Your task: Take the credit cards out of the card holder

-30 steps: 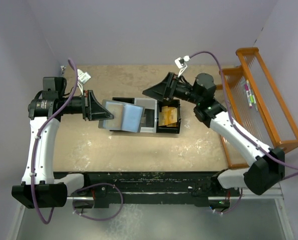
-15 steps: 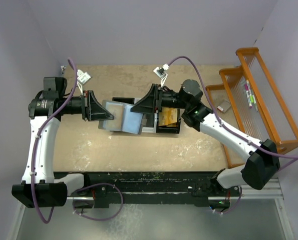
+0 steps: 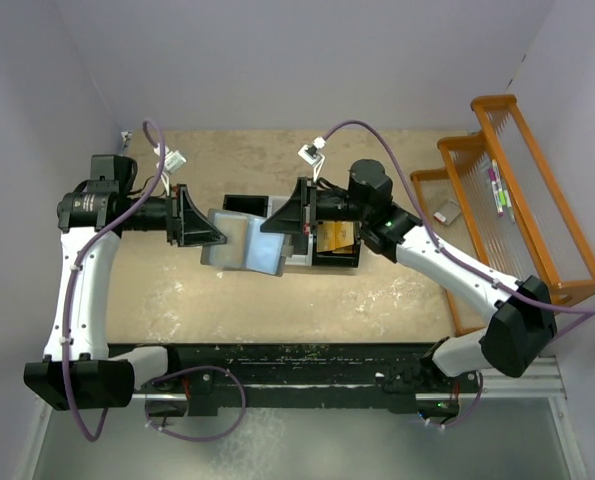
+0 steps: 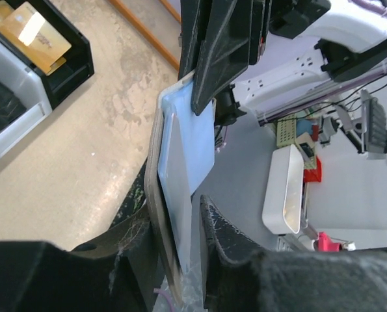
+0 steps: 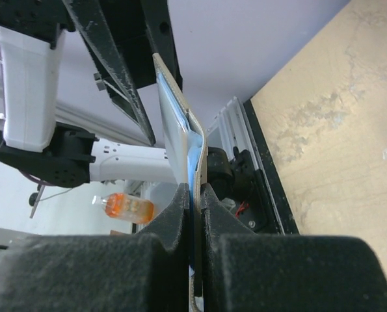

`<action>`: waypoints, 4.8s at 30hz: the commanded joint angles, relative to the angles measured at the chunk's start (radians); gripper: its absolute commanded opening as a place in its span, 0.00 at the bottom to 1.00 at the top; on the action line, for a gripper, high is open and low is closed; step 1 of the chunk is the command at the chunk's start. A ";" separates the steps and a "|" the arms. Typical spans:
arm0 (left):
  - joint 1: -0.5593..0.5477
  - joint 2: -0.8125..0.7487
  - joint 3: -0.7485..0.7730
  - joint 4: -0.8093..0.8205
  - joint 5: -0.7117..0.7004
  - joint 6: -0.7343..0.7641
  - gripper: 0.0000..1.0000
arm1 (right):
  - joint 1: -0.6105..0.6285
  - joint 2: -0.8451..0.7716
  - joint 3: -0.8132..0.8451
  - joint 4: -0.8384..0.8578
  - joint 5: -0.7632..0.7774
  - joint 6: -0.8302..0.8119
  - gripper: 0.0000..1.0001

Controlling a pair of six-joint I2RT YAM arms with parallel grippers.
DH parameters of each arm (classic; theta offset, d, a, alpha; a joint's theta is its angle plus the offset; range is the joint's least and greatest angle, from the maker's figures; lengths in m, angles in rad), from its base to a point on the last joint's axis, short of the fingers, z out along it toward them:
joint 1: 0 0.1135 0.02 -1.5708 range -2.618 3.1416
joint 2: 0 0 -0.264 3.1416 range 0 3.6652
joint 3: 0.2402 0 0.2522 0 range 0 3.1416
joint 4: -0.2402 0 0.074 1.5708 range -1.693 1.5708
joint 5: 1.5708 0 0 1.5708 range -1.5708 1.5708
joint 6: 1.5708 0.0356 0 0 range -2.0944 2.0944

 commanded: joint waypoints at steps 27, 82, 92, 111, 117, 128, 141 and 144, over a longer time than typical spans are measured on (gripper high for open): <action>-0.002 0.014 0.073 -0.147 -0.015 0.244 0.07 | -0.023 -0.092 0.011 -0.043 -0.020 -0.044 0.00; -0.003 -0.037 0.042 0.078 0.100 -0.069 0.00 | 0.018 -0.014 -0.038 0.296 -0.050 0.066 0.86; -0.004 -0.043 0.049 0.072 0.102 -0.067 0.00 | 0.094 0.055 0.125 -0.036 0.206 -0.107 0.73; -0.003 -0.032 0.049 0.083 0.198 -0.102 0.00 | 0.099 -0.035 -0.011 0.031 0.262 -0.146 0.22; -0.004 -0.031 0.043 0.109 0.227 -0.135 0.00 | 0.095 -0.095 -0.126 0.156 0.200 -0.110 0.24; -0.002 -0.036 0.044 0.110 0.206 -0.138 0.00 | -0.103 -0.220 -0.263 0.307 0.025 0.024 0.87; -0.003 -0.032 0.052 0.120 0.154 -0.151 0.00 | -0.128 -0.340 -0.198 0.136 0.123 -0.024 1.00; -0.003 -0.035 0.053 0.130 0.056 -0.155 0.00 | -0.128 -0.390 -0.046 -0.104 0.260 -0.166 0.96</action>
